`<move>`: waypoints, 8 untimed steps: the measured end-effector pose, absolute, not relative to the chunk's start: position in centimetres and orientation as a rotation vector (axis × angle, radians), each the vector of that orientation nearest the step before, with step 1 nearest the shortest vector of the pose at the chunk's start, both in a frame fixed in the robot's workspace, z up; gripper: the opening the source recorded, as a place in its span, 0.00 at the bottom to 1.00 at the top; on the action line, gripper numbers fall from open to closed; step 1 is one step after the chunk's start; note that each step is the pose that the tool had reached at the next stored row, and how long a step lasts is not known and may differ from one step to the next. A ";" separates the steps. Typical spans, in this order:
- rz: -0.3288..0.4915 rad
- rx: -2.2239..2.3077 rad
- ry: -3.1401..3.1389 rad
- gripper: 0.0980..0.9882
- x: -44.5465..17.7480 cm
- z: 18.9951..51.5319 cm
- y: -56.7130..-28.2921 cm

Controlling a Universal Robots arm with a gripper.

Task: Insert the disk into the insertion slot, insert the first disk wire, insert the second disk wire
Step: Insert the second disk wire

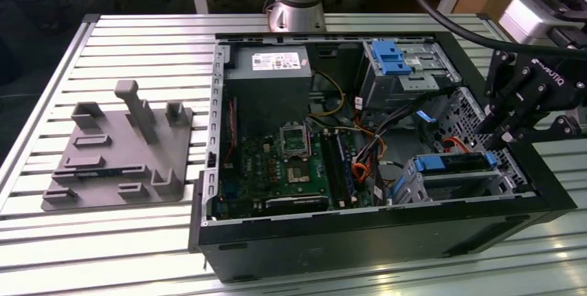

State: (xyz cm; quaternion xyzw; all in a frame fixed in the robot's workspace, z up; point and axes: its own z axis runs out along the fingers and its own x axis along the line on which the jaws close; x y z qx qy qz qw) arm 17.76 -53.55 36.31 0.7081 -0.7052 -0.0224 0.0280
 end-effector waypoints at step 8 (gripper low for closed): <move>0.043 2.229 -2.222 0.23 16.8 36.3 -52.7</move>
